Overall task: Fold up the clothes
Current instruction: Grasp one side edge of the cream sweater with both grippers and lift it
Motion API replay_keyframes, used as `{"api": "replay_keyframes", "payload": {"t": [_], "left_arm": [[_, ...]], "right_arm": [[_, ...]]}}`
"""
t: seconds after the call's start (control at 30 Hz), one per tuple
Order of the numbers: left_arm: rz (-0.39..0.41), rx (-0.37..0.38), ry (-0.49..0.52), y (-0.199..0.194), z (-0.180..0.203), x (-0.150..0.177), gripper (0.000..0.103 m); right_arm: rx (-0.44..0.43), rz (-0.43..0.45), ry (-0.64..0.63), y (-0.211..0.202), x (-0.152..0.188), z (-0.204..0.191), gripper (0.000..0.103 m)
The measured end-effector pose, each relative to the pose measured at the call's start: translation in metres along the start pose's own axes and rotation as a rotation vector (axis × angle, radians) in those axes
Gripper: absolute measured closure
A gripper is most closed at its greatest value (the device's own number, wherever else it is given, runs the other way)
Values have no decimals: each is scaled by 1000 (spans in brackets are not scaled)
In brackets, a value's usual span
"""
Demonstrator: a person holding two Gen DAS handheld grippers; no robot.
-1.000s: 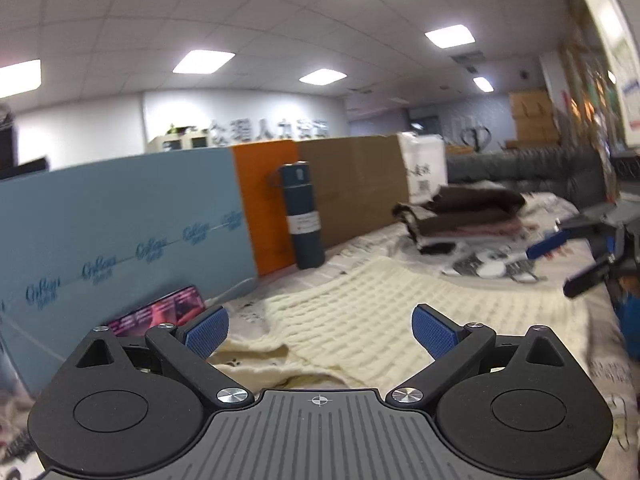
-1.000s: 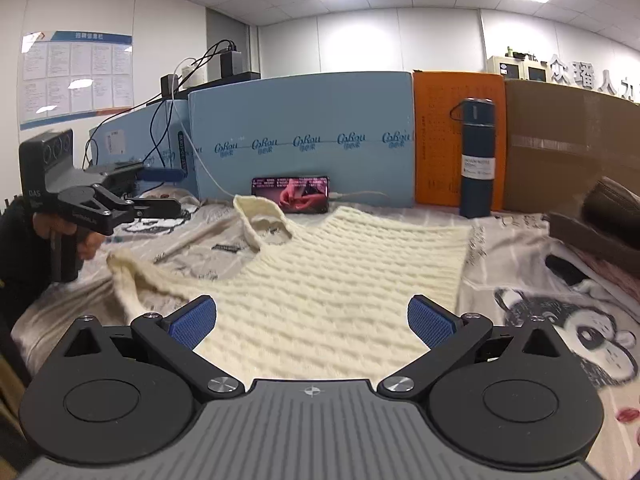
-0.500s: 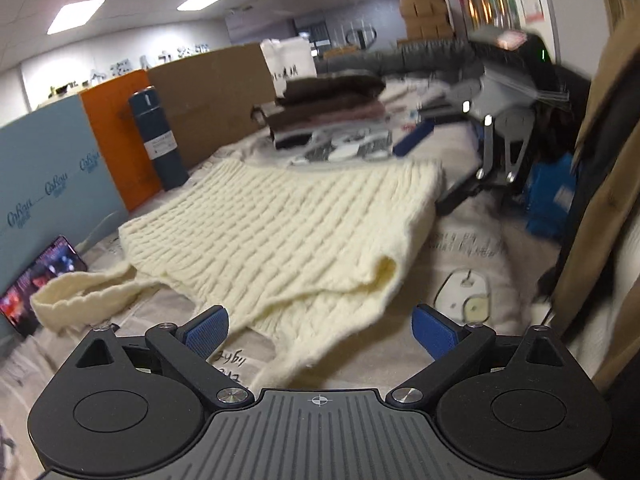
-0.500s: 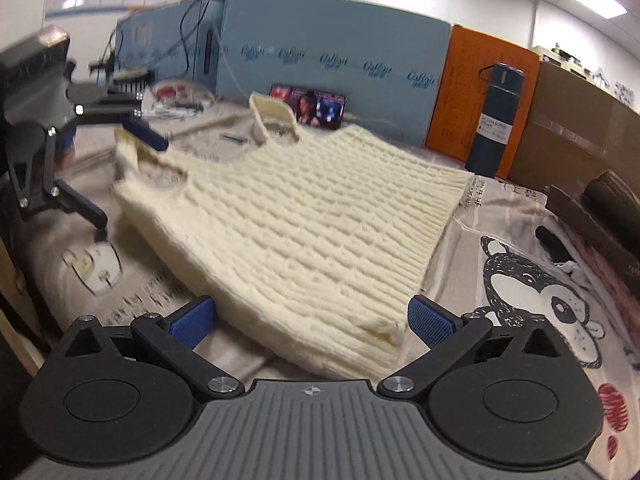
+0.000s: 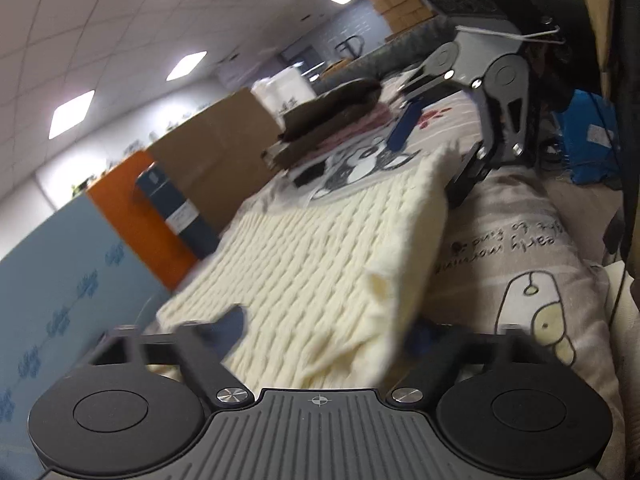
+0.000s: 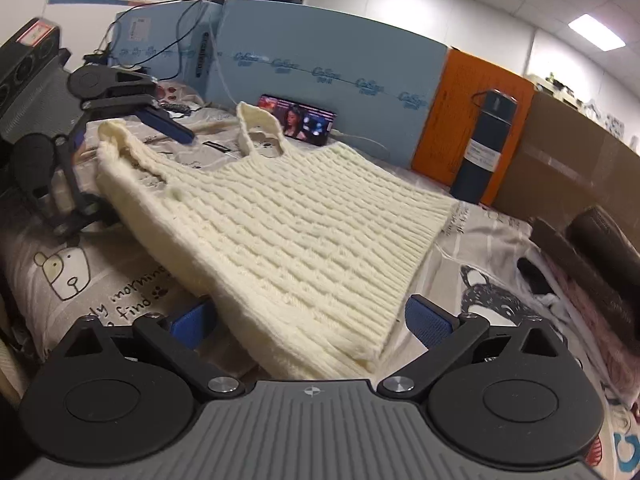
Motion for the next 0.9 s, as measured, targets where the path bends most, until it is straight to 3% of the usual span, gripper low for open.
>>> {"api": "replay_keyframes", "payload": {"t": [0.03,0.07,0.2,0.3,0.47,0.6,0.73,0.9], "left_arm": [[10,7,7,1,1,-2,71],[24,13,6,0,1,-4,82],[38,36,-29,-3,0,-2,89],[36,58,-47,-7,4,1,94],[33,87,-80,-16,9,4,96],[64,103,-114,-30,6,2,96],[100,0,-113,-25,-9,-6,95],[100,-149,-95,-5,-34,-17,92]], "right_arm": [[-10,-1,-11,0,0,-2,7],[-19,-3,-22,0,0,-4,17],[-72,-7,-33,-3,0,-9,58],[-110,6,-10,-9,-1,-11,72],[-154,24,13,-23,-2,-15,84],[-190,41,3,-39,-5,-23,86],[-145,83,-20,-36,-18,-16,86],[-24,176,-34,-16,-43,9,86]]}}
Point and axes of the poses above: each gripper's, at about its wrist camera, not at the fingertips, and y roughly the way its jaws point, z to its right, x to its underside, the point moved 5 cm from there along y, roughly the way its jaws point, and after that the axes turned 5 degrees about x, right-handed, at the moved point
